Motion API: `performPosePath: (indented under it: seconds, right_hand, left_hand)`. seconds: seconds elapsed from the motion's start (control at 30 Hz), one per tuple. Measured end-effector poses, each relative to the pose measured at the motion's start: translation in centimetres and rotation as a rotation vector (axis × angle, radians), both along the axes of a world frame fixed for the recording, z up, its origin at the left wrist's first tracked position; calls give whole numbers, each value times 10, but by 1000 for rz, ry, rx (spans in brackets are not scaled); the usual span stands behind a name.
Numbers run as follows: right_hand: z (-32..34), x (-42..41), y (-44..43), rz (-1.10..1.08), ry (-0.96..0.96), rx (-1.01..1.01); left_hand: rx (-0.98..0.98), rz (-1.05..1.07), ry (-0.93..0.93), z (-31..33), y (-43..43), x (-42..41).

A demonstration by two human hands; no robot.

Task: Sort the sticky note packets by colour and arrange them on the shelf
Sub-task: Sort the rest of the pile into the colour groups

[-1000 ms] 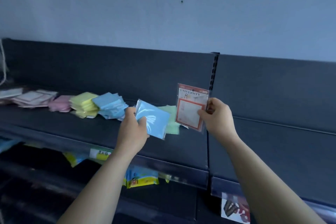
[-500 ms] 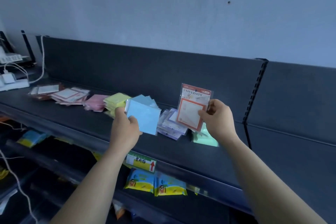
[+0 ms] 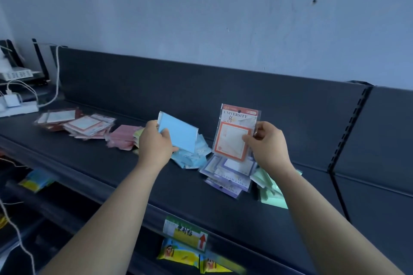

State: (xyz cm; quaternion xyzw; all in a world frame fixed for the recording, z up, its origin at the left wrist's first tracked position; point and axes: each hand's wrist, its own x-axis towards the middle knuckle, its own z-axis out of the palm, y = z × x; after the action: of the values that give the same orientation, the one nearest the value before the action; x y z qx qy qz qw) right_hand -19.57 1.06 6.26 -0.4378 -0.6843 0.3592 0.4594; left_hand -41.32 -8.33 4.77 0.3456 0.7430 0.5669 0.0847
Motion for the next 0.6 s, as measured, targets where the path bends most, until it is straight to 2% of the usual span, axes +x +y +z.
performPosePath:
  seconds: [0.3,0.6]
  right_hand:
    - [17,-37,8,-133,94,14]
    - [15,-78,-11,-275,125,0]
  left_hand:
    - [-252,-121,278,-21,45,-45]
    - [-244,-316,404,-17,46,-78]
